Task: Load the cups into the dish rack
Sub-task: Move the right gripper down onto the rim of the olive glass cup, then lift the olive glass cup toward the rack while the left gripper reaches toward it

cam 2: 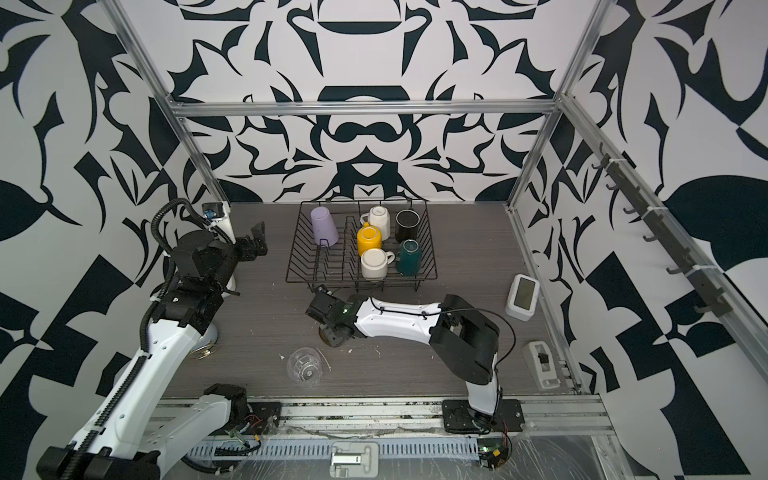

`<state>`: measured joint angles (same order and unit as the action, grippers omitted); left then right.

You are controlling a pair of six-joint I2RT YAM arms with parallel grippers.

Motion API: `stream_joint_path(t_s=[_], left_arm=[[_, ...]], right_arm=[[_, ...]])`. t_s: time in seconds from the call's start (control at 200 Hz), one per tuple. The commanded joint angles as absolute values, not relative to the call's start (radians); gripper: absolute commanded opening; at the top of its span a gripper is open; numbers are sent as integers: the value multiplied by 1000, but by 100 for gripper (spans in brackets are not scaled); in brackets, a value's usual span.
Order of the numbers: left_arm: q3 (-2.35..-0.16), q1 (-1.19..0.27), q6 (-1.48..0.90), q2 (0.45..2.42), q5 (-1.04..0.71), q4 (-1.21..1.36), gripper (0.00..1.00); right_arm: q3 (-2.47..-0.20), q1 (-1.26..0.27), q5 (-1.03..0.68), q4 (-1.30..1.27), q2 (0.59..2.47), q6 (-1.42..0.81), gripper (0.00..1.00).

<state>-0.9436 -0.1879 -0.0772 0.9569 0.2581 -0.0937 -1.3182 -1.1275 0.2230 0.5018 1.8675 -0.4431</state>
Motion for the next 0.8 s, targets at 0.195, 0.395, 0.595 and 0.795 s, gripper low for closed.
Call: stream_joint_path(t_s=[0.195,0.395,0.595,0.795], left_arm=[[-945,-186,-94,952,257,-86,99],[-946,-186,-124,956,250,-84,99],[-1018,-183,-246,958,131,-174,99],[-962,-177,-422,874,-259,-130,99]], right_arm=[[-1295,-1123,287,480,1798,-456,3],[-1181,-1072,261,424,1661,-497,0],[-1115,-1010,225,409,1442,-478,0],[-985,-865,49,223,1196,-521,0]])
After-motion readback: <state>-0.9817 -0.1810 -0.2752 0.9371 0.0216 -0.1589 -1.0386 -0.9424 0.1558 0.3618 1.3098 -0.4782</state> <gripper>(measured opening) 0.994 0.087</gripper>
